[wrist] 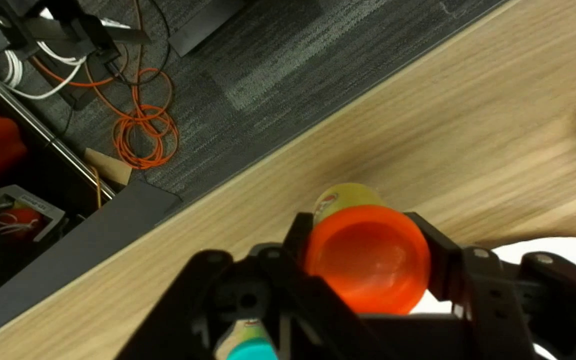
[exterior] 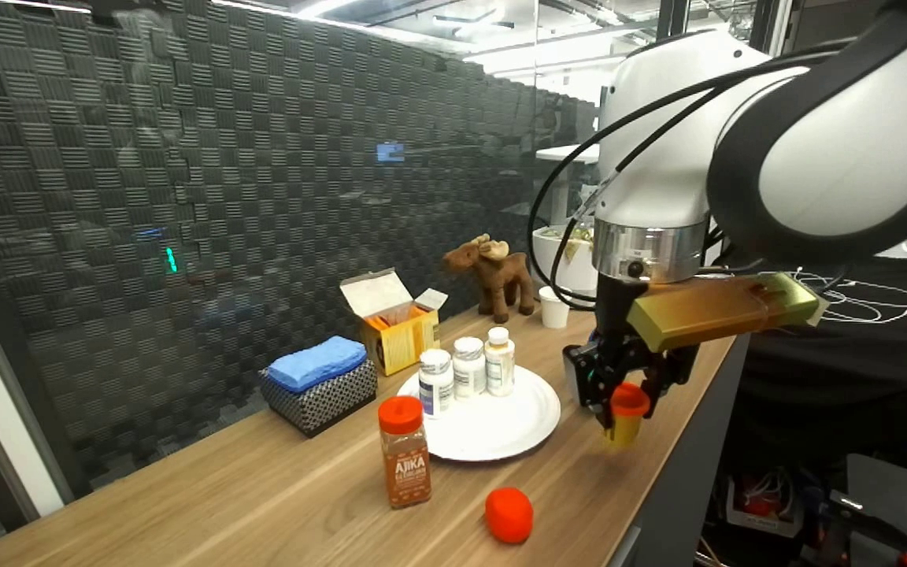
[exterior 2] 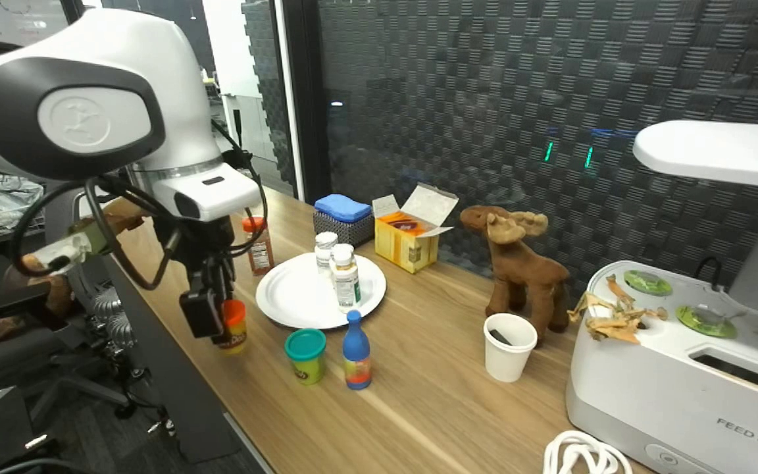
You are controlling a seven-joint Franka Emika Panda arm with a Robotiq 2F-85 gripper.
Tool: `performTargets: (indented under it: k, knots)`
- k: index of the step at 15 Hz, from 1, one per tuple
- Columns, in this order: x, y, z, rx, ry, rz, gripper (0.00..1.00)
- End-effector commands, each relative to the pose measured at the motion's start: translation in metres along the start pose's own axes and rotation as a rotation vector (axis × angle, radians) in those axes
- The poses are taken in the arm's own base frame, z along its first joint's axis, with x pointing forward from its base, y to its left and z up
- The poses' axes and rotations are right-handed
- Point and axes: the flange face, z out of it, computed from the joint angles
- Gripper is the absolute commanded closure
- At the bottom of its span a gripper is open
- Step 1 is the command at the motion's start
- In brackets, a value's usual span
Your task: Put the bottles and orange plushie on the white plate one at a time
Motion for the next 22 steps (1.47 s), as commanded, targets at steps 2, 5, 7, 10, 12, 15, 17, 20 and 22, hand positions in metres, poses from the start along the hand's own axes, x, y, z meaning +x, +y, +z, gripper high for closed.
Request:
performTargets:
  k: [2, 5, 7, 10, 12, 15, 17, 20, 22]
  knots:
    - [0.0, -0.043, -0.017, 0.01, 0.088, -0.107, 0.76]
    - [0.005, -0.074, -0.014, 0.002, 0.138, -0.174, 0.76]
    - [0.012, -0.096, -0.01, -0.014, 0.198, -0.213, 0.76]
    - [0.024, -0.127, 0.0, -0.023, 0.239, -0.243, 0.76]
    - [0.031, -0.147, 0.01, -0.019, 0.237, -0.252, 0.76]
    - [0.04, -0.17, 0.021, -0.021, 0.257, -0.267, 0.76]
    - [0.047, -0.179, 0.027, -0.027, 0.272, -0.27, 0.76]
    - [0.054, -0.184, 0.031, -0.031, 0.282, -0.266, 0.76]
    - [0.056, -0.184, 0.03, -0.032, 0.279, -0.268, 0.76]
